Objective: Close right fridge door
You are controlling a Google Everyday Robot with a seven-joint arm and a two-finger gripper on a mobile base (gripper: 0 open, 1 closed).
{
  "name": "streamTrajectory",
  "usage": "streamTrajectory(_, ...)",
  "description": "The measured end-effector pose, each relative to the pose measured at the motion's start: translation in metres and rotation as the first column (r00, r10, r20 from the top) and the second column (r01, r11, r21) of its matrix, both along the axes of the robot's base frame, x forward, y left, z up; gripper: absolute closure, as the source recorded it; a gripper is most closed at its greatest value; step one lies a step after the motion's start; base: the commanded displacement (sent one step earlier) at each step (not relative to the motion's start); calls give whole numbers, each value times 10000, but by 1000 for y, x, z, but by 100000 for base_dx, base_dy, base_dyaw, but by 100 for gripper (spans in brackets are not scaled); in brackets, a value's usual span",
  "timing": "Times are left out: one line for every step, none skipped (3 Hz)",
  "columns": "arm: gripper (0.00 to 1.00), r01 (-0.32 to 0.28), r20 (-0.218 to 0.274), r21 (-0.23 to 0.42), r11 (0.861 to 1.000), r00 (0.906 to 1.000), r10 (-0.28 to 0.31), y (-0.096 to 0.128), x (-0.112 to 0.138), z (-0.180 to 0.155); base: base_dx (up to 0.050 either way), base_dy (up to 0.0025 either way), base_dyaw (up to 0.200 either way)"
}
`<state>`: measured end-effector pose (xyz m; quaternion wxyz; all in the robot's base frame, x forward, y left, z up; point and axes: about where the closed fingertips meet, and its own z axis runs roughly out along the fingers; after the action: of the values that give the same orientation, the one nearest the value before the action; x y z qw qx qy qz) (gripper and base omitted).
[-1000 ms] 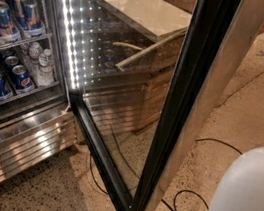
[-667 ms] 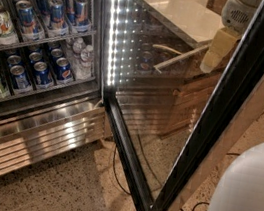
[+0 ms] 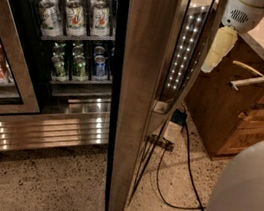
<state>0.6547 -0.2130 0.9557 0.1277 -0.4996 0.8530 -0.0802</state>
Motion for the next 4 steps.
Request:
streamTrajectory(0, 0, 0, 0, 10000, 10000, 0, 0, 0, 0, -5, 5, 18938)
streamTrajectory(0, 0, 0, 0, 10000, 10000, 0, 0, 0, 0, -28, 39, 19134)
streamTrajectory(0, 0, 0, 0, 10000, 10000, 0, 0, 0, 0, 3591, 247, 13831)
streamTrajectory(0, 0, 0, 0, 10000, 10000, 0, 0, 0, 0, 4691, 6, -130)
